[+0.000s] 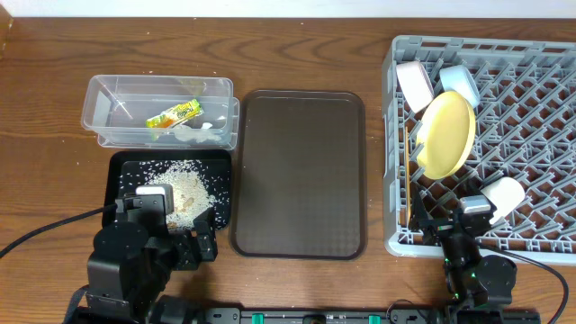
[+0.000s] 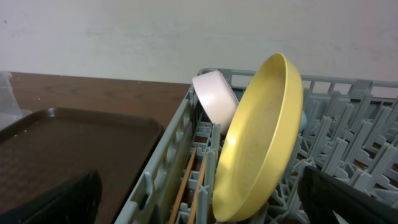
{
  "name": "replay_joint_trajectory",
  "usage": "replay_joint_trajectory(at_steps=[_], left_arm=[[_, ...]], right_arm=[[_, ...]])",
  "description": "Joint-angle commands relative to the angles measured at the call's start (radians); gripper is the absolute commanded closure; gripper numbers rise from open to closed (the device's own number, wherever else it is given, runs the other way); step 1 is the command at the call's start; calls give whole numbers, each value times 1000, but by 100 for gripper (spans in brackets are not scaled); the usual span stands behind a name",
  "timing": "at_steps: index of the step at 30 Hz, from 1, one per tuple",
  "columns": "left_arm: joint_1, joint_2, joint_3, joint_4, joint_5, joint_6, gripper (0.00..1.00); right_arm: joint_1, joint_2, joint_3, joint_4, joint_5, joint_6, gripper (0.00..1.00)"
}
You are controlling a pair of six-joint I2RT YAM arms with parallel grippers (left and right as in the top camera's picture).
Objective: Sort waste into correct bins and load items into the dishwasher rack
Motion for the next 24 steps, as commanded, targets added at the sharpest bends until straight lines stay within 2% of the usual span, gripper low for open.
replay_joint_trajectory(at_steps=[1,10,15,19,24], left_arm=[[-1,-2,-6,1,-5,10,2],[4,-3,-11,-5,-23,21,2],[74,-45,-74,32,-27,22,2],[106,-134,-209,151,-27,22,2],[107,-271,-432,388,-27,21,2]], right_arm=[[10,-7,-3,-3,11,-12,1],[10,-7,-3,-3,11,-12,1],[10,-7,-3,-3,11,-12,1],[10,-7,-3,-3,11,-12,1],[10,-7,-3,-3,11,-12,1]])
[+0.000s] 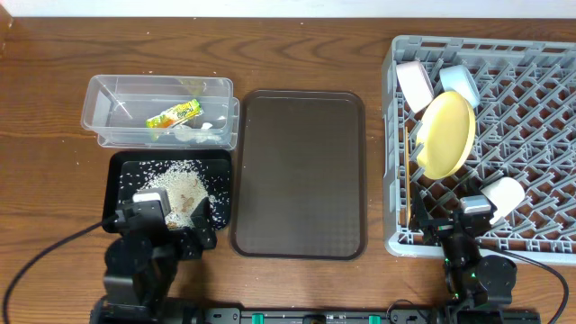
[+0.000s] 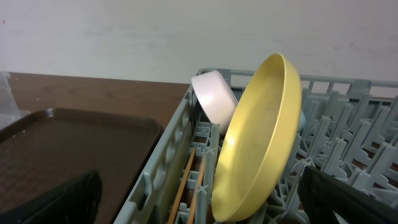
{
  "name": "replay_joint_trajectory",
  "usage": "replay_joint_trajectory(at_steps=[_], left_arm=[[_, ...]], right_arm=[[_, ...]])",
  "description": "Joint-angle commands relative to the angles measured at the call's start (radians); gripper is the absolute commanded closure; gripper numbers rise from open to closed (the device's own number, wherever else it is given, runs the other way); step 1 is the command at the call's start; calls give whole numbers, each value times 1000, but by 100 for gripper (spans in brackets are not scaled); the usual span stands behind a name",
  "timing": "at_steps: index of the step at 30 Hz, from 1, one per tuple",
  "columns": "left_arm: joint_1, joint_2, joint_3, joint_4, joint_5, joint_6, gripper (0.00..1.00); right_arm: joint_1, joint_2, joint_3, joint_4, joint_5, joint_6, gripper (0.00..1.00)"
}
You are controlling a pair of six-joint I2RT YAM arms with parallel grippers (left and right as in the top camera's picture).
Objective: Sort waste into correct bins and load items into the dishwasher rack
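The grey dishwasher rack (image 1: 540,63) stands at the right and holds an upright yellow plate (image 1: 447,135), white cups (image 1: 414,83) and chopsticks (image 1: 417,148). My right gripper (image 1: 450,223) is at the rack's near left corner, open, with nothing held. In the right wrist view its fingers (image 2: 62,199) stand wide apart before the rack wall (image 2: 168,168), the yellow plate (image 2: 261,143) and the chopsticks (image 2: 183,186). My left gripper (image 1: 184,236) is at the near edge of the black bin (image 1: 220,162) of rice (image 1: 180,184); its jaws do not show clearly.
A brown serving tray (image 1: 300,171) lies bare in the middle of the table. A clear bin (image 1: 108,99) at the back left holds a yellow-green wrapper (image 1: 174,113) and bits of waste. Another white cup (image 1: 504,196) sits near the rack's front.
The left arm has shifted a little at the black bin's near edge and looks smaller from overhead. The right arm and everything in the rack stay as they were.
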Motion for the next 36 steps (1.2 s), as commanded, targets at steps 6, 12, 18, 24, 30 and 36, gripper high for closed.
replay_joint_trajectory(at_steps=[6,12,18,24,30,36], left_arm=[[5,-166,-307,358,-10,23,2],[5,-252,-467,603,-2,97,2],[13,-278,-535,675,17,183,2],[49,-278,-562,622,73,181,2],[49,-278,-562,623,72,182,2],[49,-275,-562,623,72,182,2]], right_arm=[[10,-7,-3,-3,6,-11,1],[10,-7,-3,-3,6,-11,1],[10,-7,-3,-3,6,-11,1],[10,-7,-3,-3,6,-11,1],[10,-7,-3,-3,6,-11,1],[10,-7,-3,-3,6,-11,1]])
